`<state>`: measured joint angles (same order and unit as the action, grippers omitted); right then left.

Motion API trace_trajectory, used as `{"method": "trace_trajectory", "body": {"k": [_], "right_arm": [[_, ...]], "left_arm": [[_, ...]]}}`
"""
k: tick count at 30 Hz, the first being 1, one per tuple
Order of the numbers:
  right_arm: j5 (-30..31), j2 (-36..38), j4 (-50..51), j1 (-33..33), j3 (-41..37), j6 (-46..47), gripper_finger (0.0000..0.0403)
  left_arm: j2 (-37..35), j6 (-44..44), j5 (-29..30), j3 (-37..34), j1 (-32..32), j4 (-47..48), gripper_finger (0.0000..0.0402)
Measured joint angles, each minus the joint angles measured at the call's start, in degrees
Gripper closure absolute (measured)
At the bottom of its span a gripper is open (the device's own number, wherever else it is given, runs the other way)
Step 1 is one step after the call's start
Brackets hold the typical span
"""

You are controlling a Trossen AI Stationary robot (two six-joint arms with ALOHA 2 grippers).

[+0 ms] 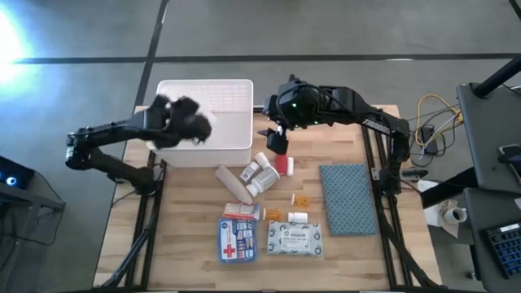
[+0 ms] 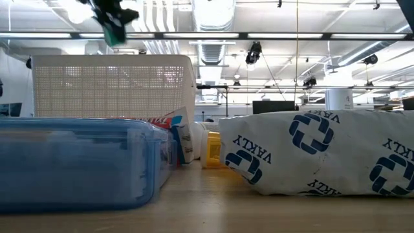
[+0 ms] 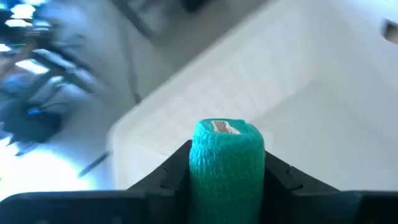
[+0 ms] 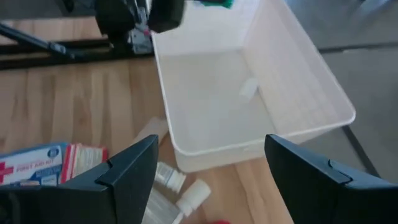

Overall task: Pick & place medical supplies in basket/bin
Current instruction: Put the green bandage into the white bin

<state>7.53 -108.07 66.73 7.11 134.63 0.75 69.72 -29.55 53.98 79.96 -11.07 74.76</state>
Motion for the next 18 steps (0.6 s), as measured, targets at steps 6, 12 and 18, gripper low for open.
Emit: {"method": "trace_trajectory", "body": {"k": [6, 12, 18], "right_arm": [[0.0, -0.1, 1.2, -0.1, 0.0, 3.4, 0.012], [0.0, -0.1, 8.8, -1.2, 0.0, 8.3, 0.012], [0.1, 0.0, 14.7, -2.3, -2.0, 13.9, 0.0119]], "left_arm": [[-1.1, 32.0, -35.9, -5.8, -13.5, -28.3, 0.0301], [-0.4, 37.8, -35.1, -8.0, -22.8, -33.1, 0.029], [-0.4, 42.1, -50.5, -9.7, -28.9, -28.5, 0.0258]]}}
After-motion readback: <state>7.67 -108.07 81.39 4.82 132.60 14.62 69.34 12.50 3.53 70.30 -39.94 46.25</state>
